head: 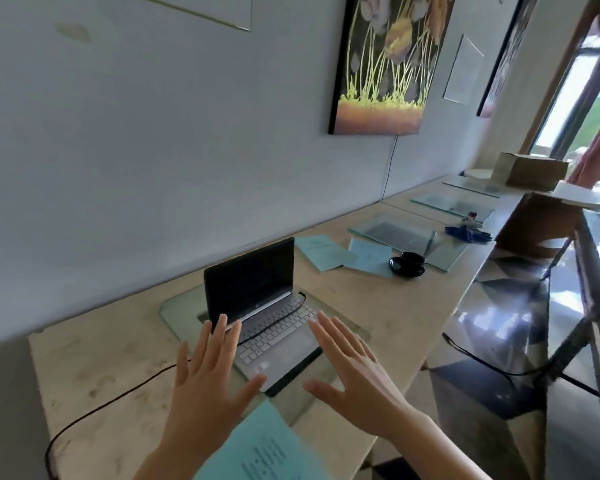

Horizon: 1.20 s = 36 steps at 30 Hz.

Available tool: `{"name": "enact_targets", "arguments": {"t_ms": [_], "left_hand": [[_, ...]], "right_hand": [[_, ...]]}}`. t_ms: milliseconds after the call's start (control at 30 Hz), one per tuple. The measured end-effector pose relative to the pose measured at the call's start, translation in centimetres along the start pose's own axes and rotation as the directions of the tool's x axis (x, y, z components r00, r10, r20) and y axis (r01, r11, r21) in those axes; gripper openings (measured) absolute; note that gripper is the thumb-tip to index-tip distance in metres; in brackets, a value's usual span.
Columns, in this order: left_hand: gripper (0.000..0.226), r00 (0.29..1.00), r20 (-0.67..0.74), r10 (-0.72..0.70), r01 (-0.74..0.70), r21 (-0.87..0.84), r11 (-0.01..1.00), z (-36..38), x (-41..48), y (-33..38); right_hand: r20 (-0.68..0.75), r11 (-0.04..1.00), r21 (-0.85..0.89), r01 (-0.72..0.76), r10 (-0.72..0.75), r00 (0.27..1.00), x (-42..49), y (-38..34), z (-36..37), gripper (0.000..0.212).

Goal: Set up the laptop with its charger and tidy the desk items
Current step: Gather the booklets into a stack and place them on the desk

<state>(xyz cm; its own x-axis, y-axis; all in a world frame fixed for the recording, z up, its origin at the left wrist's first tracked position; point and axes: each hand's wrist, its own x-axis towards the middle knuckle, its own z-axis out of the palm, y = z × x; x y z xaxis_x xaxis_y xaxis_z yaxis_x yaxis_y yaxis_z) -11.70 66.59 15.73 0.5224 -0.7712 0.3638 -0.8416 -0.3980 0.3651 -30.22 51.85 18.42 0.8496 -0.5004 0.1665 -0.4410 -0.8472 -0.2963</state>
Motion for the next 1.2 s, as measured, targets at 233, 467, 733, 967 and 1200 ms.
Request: {"name": "enact_targets", "arguments": {"t_ms": [233,467,733,967,1200], "left_hand": [[0.088,0.995,-0.092,-0.037,0.04,0.029,0.999,0.6,2.2,4.6],[0.086,0.978,-0.157,-0.137,0.153,0.097,0.983,1.1,4.4,3.1],[0.087,0.905,-0.301,-0.301,0.359,0.16,0.919,0.4,6.7,-0.7],[0.09,0.786,-0.387,-0.482,0.582,0.2,0.789,-0.2,4.6,-2.8],[0.086,0.559,-0.507,-0.656,0.817,0.204,0.539,1.3,0.9,-0.6]], "right_hand": [[0.016,0.982,0.076,0.174,-0.176,0.984,2.5,4.1,-1.0,0.08],[0.058,0.932,0.142,0.335,-0.346,0.937,7.6,4.1,0.8,0.081],[0.17,0.828,0.212,0.52,-0.555,0.814,16.2,1.8,4.0,0.089],[0.2,0.682,0.336,0.65,-0.726,0.658,20.2,-1.4,7.0,0.09],[0.326,0.507,0.448,0.737,-0.86,0.393,22.5,-3.0,10.8,0.094]]}}
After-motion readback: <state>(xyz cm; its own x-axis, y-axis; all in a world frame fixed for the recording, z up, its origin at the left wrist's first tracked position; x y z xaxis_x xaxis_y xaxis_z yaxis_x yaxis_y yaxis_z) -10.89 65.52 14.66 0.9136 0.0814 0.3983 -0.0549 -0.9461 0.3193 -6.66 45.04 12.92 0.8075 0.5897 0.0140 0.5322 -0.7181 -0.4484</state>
